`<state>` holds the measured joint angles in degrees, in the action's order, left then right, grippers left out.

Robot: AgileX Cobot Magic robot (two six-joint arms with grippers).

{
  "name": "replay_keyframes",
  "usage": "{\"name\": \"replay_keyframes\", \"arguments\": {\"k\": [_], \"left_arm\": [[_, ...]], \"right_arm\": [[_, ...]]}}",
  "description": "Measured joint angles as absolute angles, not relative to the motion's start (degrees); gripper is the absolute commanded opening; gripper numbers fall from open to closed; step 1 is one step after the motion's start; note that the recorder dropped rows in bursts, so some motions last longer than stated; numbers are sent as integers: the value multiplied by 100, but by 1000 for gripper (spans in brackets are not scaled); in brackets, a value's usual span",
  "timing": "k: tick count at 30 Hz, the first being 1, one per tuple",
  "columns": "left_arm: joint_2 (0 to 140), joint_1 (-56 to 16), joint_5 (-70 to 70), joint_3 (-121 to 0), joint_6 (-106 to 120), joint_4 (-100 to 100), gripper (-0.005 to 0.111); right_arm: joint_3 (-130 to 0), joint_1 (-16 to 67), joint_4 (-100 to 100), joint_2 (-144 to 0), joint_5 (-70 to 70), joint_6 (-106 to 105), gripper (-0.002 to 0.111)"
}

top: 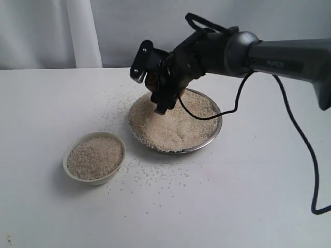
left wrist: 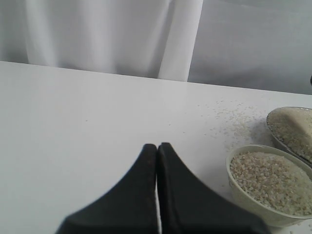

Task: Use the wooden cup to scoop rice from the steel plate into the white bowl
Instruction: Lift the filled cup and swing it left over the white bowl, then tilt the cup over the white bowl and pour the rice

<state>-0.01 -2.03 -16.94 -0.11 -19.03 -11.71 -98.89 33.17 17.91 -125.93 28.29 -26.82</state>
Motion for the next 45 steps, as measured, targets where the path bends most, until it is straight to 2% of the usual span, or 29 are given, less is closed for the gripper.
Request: {"name": "replay_keyframes", "arguments": {"k": [7,15,22,45], "left_arm": [[-1,-203,-1694,-11,-1903,-1171,0],[-1,-203,-1694,-11,-1903,-1171,0],[-1,-203,-1694,-11,-1903,-1171,0],[-1,-203,-1694,-11,-1903,-1171,0]], "right_arm": [[-9889,3421,1406,-11927,2829,-2917,0],[-9889,3952,1297,-11694,2863,-3333,0],[-9889,4657,2533,-11979,2884,-3145,0],[-9889,5399,5648,-12900,3373,-1928,0]]}}
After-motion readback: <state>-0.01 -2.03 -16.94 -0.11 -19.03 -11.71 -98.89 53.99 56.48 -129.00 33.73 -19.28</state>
